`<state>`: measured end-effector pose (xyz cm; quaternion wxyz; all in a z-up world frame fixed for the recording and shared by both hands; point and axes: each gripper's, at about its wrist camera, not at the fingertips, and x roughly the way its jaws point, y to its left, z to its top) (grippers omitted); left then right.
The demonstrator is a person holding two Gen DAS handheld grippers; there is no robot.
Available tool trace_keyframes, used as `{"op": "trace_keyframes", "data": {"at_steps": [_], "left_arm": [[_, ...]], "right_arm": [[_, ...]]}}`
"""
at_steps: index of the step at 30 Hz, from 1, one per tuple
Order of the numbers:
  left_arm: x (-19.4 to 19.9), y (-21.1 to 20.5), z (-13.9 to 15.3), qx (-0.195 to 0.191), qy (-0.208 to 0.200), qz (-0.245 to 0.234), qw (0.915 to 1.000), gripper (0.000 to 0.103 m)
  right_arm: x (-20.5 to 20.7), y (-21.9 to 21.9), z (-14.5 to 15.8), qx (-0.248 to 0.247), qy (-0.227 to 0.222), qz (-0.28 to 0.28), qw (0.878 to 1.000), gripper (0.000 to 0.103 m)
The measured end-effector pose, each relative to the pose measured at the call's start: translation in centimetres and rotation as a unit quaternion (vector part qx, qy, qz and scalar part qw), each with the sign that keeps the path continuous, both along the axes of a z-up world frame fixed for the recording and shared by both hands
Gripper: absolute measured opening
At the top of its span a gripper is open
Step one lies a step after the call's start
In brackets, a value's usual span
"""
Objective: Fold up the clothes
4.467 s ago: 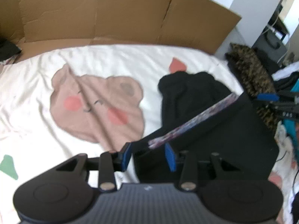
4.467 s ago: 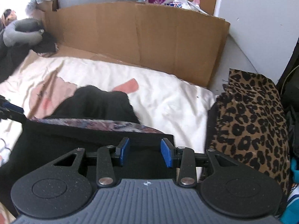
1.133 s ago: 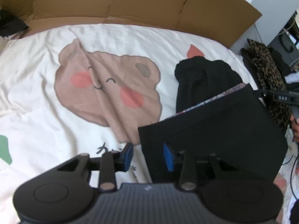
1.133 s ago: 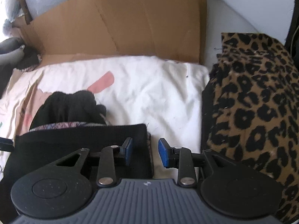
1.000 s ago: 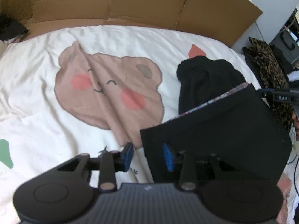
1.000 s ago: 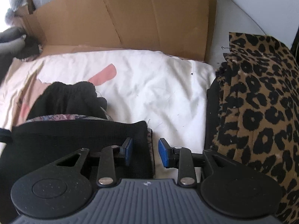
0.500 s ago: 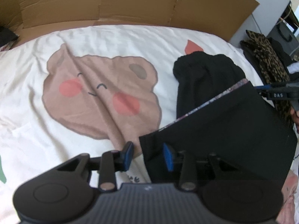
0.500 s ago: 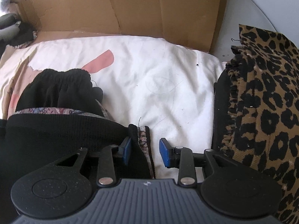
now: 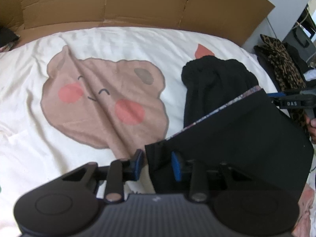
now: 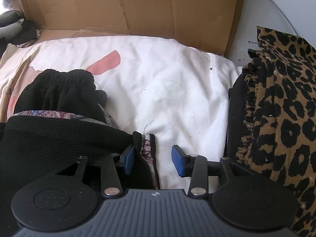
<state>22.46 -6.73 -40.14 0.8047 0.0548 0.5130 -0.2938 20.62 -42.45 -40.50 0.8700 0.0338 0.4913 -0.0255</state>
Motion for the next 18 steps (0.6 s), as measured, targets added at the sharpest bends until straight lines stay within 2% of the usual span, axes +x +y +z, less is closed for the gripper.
{"op": "trace_keyframes", "data": {"at_steps": [4, 10, 15, 16, 17, 18], "left_arm": [[0.28, 0.13, -0.01, -0.010, 0.010, 0.005, 0.9999, 0.027], [0.17, 0.00, 0.02, -0.010, 0.010, 0.010, 0.9999, 0.026], [0.17, 0.12, -0.03, -0.012, 0.010, 0.010, 0.9998, 0.026], [0.14, 0.17, -0.03, -0.013, 0.010, 0.010, 0.9998, 0.022], [0.12, 0.18, -0.02, -0.016, 0.011, 0.007, 0.9998, 0.010], [0.11, 0.21, -0.02, -0.020, 0.015, 0.009, 0.9997, 0.009]], "right_arm": [[-0.06, -0.03, -0.11, 0.006, -0.003, 0.000, 1.000, 0.046], [-0.05, 0.42, -0.05, 0.010, -0.006, 0.012, 1.000, 0.027], [0.17, 0.15, -0.13, 0.024, -0.006, 0.013, 1.000, 0.025], [0.15, 0.06, -0.15, 0.027, -0.007, 0.013, 1.000, 0.025], [0.09, 0.02, -0.14, 0.030, -0.008, 0.014, 0.999, 0.020], [0.07, 0.06, -0.10, 0.033, -0.009, 0.015, 0.999, 0.016]]}}
